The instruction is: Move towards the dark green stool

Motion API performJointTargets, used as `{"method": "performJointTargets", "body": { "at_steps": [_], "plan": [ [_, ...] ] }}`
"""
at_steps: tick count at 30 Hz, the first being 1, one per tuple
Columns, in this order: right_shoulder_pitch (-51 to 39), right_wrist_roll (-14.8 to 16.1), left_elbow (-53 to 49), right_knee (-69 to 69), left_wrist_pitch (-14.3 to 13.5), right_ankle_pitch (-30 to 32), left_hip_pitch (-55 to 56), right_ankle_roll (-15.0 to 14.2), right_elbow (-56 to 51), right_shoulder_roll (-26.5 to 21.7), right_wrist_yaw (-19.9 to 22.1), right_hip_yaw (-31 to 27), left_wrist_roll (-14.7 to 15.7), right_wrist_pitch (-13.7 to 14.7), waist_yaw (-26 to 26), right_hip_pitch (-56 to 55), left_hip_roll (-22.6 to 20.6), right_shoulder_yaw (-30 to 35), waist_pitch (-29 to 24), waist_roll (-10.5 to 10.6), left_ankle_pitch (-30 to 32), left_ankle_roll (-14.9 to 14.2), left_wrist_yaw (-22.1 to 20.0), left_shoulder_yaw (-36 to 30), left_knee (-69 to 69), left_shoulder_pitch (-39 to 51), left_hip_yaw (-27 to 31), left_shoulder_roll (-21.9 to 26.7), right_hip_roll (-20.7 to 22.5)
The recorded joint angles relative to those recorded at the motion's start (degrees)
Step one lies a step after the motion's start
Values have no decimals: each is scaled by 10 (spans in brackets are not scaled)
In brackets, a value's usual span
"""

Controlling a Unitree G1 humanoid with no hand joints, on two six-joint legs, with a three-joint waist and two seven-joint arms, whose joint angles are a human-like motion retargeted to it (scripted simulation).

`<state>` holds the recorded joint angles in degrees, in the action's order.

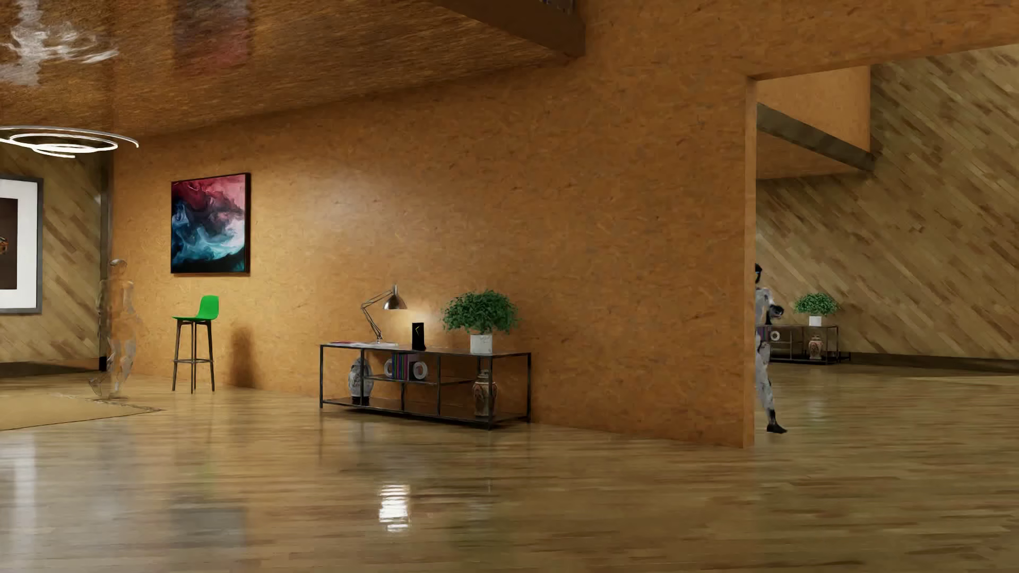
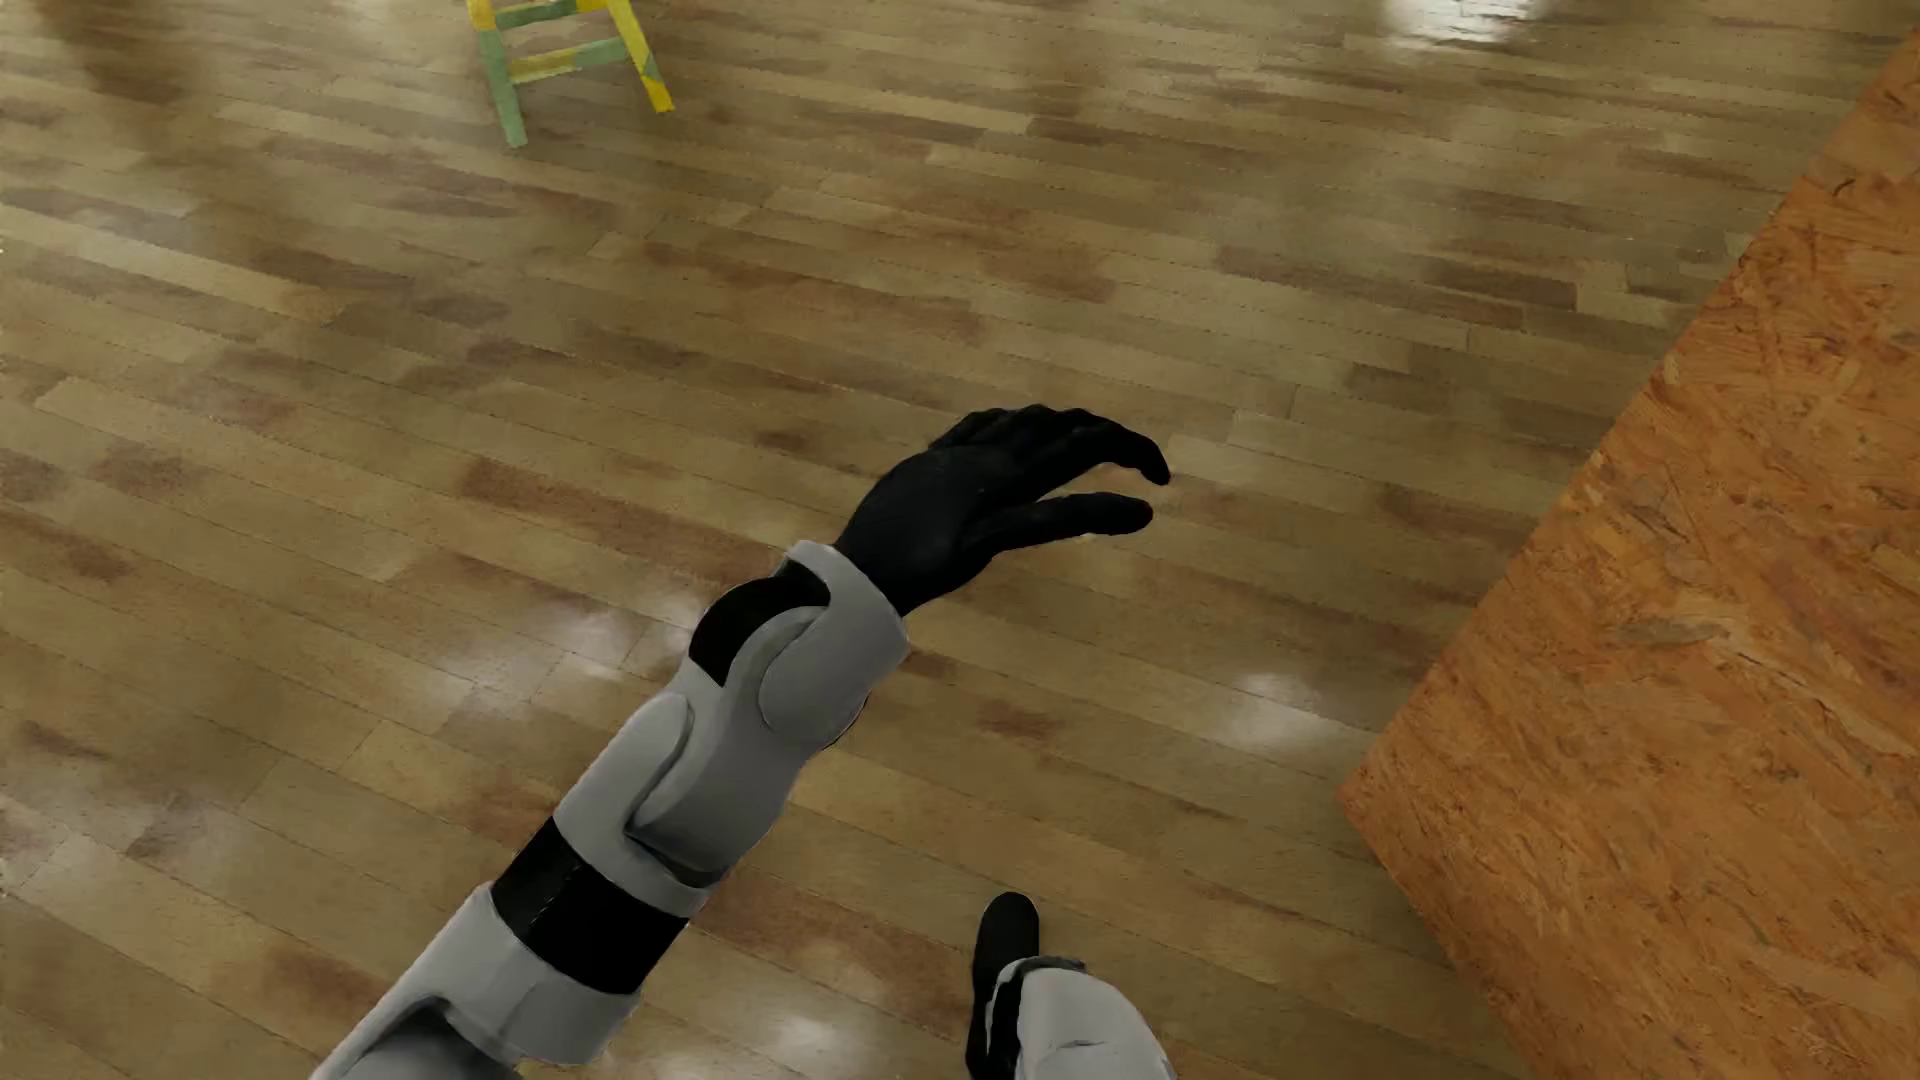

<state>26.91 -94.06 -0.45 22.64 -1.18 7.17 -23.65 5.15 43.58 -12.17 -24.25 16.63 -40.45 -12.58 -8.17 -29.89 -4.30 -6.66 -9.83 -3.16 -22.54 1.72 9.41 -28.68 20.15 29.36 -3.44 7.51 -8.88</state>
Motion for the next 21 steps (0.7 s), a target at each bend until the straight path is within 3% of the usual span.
{"method": "performJointTargets", "body": {
  "at_steps": [1, 2, 3, 4, 5, 6, 7, 9, 10, 11, 12, 13, 15, 16, 17, 19, 21],
  "plan": [
    [-13, -73, -11, 44, 8, 7, -2, 19, 10, -9, -1, 6, 6, 21, -2, 6, 19, 35, -1, 11, 62, 2, -11, 13, 48, -37, -16, 6, 11],
    [-31, -91, -6, 86, 27, -20, 22, 40, 9, 7, 20, 13, 3, 24, -4, 12, 41, 24, -3, 24, 119, -8, -21, 26, 144, -84, -27, 10, 26],
    [-52, -54, 13, 105, 54, -54, 71, 51, 2, 42, 49, 18, -21, 17, -4, 30, 76, -18, -5, 36, 189, -14, -31, 36, 271, -132, -46, 16, 46],
    [-75, 27, 52, 107, 85, -82, 127, 51, -5, 84, 60, 20, -84, 13, 0, 60, 114, -76, -5, 47, 261, -19, -31, 38, 392, -175, -53, 27, 68],
    [-101, 89, 112, 96, 117, -103, 186, 50, -13, 113, 69, 18, -158, 3, 7, 94, 145, -106, -5, 58, 237, -10, -23, 36, 488, -211, -52, 33, 91],
    [-130, 128, 187, 75, 155, -117, 249, 49, -21, 130, 92, 13, -204, -1, 18, 134, 170, -105, -5, 68, 202, 7, -22, 48, 562, -243, -45, 26, 113],
    [-158, 132, 271, 48, 189, -127, 309, 47, -24, 134, 120, 1, -199, 1, 31, 176, 188, -72, -2, 74, 190, 11, -20, 87, 609, -278, -38, 7, 135],
    [-229, 80, 427, 3, 278, -151, 414, 44, -19, 120, 151, -40, -119, 21, 58, 255, 203, 37, 5, 81, 194, 25, -37, 234, 616, -348, -29, -24, 171],
    [-272, 55, 479, -17, 289, -164, 460, 41, -25, 112, 159, -65, -105, 47, 69, 292, 198, 89, 9, 82, 195, 19, -37, 283, 582, -387, -23, -18, 185],
    [-315, 40, 501, -28, 283, -180, 497, 39, -39, 105, 160, -90, -125, 72, 78, 321, 199, 133, 12, 83, 195, 25, -26, 284, 522, -433, -25, -3, 196],
    [-354, 49, 499, -36, 249, -198, 524, 36, -63, 103, 169, -114, -147, 92, 85, 346, 195, 161, 15, 84, 197, 28, -27, 276, 432, -485, -30, 12, 204],
    [-385, 72, 483, -51, 223, -211, 538, 33, -90, 104, 178, -134, -141, 101, 89, 370, 188, 178, 18, 85, 217, 26, -45, 291, 305, -539, -40, 15, 210],
    [-415, 146, 461, -79, 191, -227, 516, 29, -149, 99, 206, -154, -110, 106, 97, 415, 137, 197, 26, 88, 222, -7, -57, 312, -25, -626, -24, 8, 211],
    [-416, 188, 459, -83, 175, -234, 515, 25, -180, 89, 215, -154, -95, 107, 98, 439, 112, 203, 27, 88, 201, -51, -45, 321, -113, -661, -23, 9, 208],
    [-404, 222, 463, -84, 172, -234, 520, 23, -206, 78, 228, -146, -108, 105, 98, 464, 92, 203, 28, 87, 202, -58, -23, 310, -121, -673, -48, 14, 204],
    [-356, 284, 464, -57, 178, -208, 528, 14, -230, 63, 240, -118, -134, 81, 103, 511, 60, 185, 29, 82, 216, -31, 7, 308, -15, -671, -63, 21, 193],
    [-311, 312, 439, 13, 185, -125, 516, 5, -189, 60, 227, -99, -133, 41, 115, 528, 55, 180, 35, 68, 258, 58, -14, 344, 72, -666, -80, -7, 166]
  ]
}}
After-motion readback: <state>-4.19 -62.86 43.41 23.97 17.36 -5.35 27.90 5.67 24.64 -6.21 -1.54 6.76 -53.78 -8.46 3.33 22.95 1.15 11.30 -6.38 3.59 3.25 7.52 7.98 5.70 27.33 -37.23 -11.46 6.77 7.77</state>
